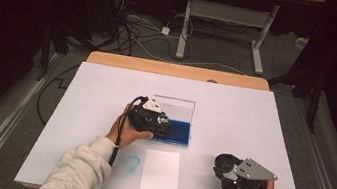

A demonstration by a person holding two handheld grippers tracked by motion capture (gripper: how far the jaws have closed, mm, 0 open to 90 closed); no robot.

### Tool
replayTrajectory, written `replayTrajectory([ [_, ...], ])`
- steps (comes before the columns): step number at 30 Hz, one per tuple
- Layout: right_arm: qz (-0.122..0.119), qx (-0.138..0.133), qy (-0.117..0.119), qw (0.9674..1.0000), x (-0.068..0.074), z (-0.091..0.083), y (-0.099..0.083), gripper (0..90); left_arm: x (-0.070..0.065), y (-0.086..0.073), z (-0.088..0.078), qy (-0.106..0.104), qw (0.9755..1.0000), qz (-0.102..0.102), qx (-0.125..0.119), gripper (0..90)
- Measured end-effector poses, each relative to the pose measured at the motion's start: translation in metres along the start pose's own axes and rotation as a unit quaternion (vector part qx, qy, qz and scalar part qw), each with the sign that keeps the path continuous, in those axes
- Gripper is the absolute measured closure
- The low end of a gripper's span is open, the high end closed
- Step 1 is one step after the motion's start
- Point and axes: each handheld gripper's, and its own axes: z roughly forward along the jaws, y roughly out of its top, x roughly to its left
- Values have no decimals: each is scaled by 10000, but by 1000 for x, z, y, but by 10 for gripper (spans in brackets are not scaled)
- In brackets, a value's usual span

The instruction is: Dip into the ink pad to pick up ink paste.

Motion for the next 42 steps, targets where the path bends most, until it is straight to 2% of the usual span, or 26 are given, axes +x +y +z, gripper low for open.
replayTrajectory([
  [1,-14,-22,-12,10000,-1,0,0,387,-3,6,-3,11,10000,69,-58,547],
  [4,15,1,-22,10000,-2,0,-1,387,-15,25,-8,165,9988,449,-74,547],
  [7,-1,-1,-12,10000,-2,0,-1,387,-19,35,-5,156,9986,501,-120,547],
  [10,-11,-34,-51,10000,-2,-1,-1,387,-21,40,-1,303,9976,622,-16,546],
  [16,-17,-37,-81,10000,-3,-1,-2,387,-18,39,3,150,9986,508,-58,546],
  [23,-48,51,-65,10000,-1,1,-2,387,-21,33,20,17,9989,477,35,546],
  [30,-49,62,-40,10000,-1,2,-3,387,-19,22,35,-23,9992,366,183,546],
  [36,-29,75,-7,10000,-1,3,-3,387,-22,20,38,26,9988,418,254,546],
  [42,-14,101,28,9999,0,3,-3,387,-26,16,40,119,9987,477,153,546],
])
